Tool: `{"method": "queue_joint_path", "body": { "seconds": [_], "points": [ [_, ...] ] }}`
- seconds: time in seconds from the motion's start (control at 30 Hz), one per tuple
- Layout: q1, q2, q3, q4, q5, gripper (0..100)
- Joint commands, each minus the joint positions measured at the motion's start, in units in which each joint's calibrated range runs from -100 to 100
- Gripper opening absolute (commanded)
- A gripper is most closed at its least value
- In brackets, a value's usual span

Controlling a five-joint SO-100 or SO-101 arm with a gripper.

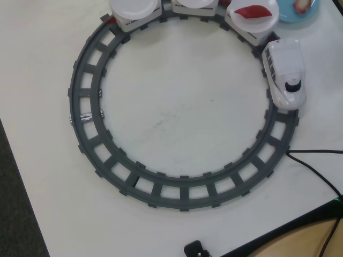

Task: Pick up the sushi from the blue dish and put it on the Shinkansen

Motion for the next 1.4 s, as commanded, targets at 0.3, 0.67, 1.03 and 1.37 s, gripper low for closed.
{"method": "queue_joint_path", "body": {
  "seconds": [0.3, 0.67, 1.03, 1.37],
  "points": [
    [-0.27, -0.43, -0.26, 0.18, 0.02, 31],
    [-3.26, 0.4, -1.07, 0.35, 0.07, 31],
    [-2.73, 25.71, -23.87, 0.18, 2.12, 31],
    [4.05, 70.72, -64.17, 1.21, 5.95, 31]
  ]
}}
